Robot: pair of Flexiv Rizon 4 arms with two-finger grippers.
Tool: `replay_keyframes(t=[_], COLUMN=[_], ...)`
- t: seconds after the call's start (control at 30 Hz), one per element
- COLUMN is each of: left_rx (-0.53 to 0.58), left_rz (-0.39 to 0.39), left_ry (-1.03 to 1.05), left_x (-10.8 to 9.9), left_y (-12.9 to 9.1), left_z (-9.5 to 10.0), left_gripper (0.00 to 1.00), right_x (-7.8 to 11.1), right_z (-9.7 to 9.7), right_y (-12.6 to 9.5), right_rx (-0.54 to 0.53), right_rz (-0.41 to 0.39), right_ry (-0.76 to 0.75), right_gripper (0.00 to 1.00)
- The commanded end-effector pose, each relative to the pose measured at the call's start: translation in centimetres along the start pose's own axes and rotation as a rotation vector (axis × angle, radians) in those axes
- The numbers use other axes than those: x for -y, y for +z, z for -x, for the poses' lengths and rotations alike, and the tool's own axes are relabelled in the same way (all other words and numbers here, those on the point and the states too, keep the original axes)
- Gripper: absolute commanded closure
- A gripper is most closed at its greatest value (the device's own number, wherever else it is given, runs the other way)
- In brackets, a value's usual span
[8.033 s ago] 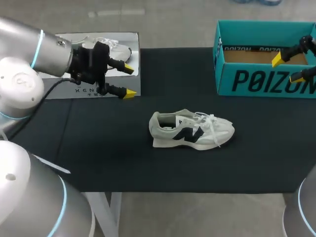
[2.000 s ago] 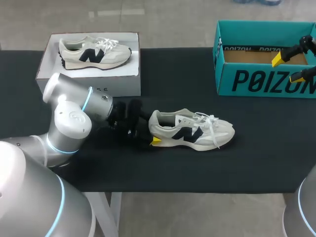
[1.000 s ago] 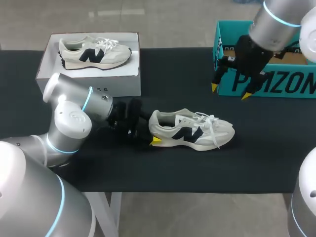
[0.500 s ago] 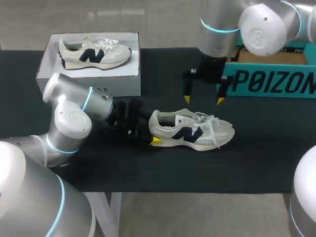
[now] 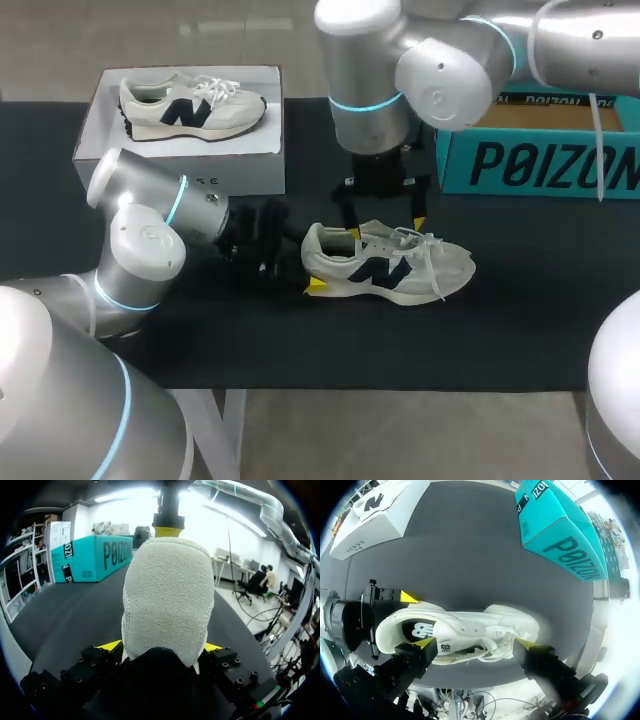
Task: Take the shoe out of the shoebox, open the shoe tongue, remove and reinsert the insole, then place the shoe into the shoebox
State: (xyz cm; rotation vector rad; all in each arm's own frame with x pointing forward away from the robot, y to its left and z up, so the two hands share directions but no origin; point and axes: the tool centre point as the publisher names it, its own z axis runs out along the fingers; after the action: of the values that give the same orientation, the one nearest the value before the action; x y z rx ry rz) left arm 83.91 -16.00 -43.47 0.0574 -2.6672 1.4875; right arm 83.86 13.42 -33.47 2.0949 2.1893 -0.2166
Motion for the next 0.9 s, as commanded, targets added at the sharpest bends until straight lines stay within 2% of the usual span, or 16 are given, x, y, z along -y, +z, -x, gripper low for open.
replay_keyframes(t=[0.03,0.33,0.53,0.7,0.9], left_rx=[-0.001,-0.001,-0.001,-0.001,-0.001], left_rz=[0.002,0.002,0.002,0.002,0.002], left_ry=[0.000,0.000,0.000,0.000,0.000], left_x=[-0.1,-0.1,-0.1,-0.1,-0.1], left_y=[0.0,0.0,0.0,0.0,0.0], left_z=[0.1,0.1,0.1,0.1,0.1], left_gripper=[1.00,1.00,1.00,1.00,1.00], right_x=[-0.4,-0.4,0.1,0.5,0.5], right_z=[-1.0,-1.9,-2.2,-0.9,1.4], right_y=[0.6,-0.1,1.1,1.6,0.8], right_rx=[0.082,0.059,0.055,0.056,0.084], right_rz=[-0.013,0.002,-0.018,-0.036,-0.014], right_ry=[-0.006,-0.015,-0.010,0.046,0.113], right_gripper=[0.00,0.00,0.00,0.00,0.00])
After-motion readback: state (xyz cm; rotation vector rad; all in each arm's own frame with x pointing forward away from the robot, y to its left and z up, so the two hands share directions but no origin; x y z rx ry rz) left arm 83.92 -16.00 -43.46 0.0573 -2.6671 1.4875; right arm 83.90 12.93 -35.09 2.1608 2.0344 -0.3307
